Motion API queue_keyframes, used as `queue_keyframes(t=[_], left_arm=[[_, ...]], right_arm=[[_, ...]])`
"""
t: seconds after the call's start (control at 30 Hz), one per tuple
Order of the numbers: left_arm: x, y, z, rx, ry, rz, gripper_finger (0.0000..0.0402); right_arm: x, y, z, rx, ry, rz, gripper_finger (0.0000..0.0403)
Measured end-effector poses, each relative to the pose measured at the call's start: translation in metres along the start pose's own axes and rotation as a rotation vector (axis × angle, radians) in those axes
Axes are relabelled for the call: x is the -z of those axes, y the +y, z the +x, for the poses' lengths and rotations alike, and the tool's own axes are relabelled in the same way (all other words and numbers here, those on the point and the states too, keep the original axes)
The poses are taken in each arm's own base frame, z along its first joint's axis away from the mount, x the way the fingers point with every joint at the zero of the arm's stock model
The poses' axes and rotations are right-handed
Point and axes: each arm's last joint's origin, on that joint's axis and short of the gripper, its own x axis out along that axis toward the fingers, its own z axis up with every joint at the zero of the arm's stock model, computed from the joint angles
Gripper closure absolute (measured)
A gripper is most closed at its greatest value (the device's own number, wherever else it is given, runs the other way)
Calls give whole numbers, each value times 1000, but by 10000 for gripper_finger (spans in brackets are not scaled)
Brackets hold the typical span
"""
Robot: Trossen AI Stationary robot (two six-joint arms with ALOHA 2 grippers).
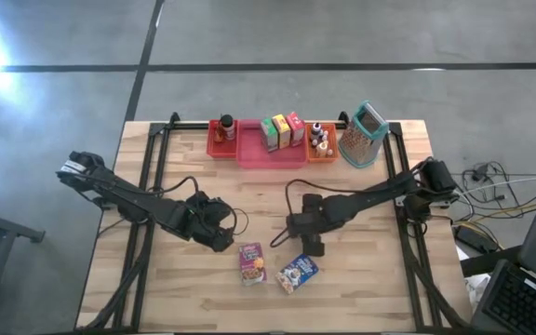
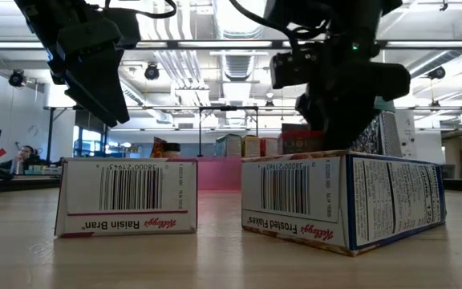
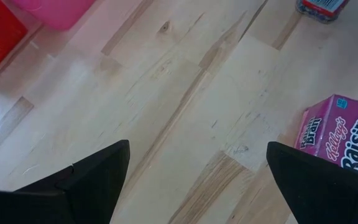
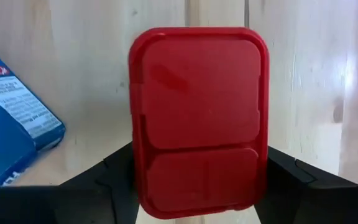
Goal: Pick & Place Kitchen Items
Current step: Put the red seasoning can into the red bin
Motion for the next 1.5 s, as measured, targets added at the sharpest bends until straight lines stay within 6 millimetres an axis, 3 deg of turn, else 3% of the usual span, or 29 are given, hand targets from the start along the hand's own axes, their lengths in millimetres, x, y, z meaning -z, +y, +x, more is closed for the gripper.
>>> queue_keyframes(t=[0.27,0.63,0.87,1.13,1.37,1.5], left_arm=[[0,0,0,0,0,-1,19],[0,0,0,0,-1,-1,19],[-1,0,0,-12,-19,-3,19],[-4,0,0,-44,-87,-15,19],[-12,-2,2,-19,-149,-145,19],[-21,-8,2,31,-214,8,19]], right_arm=[[7,1,6,4,17,30,192],[1,3,-3,-3,-11,2,97],[3,2,-9,-4,-14,3,69],[10,4,-37,-25,-55,14,79],[31,2,-73,-26,-27,86,110],[48,-1,-90,-28,-20,128,127]])
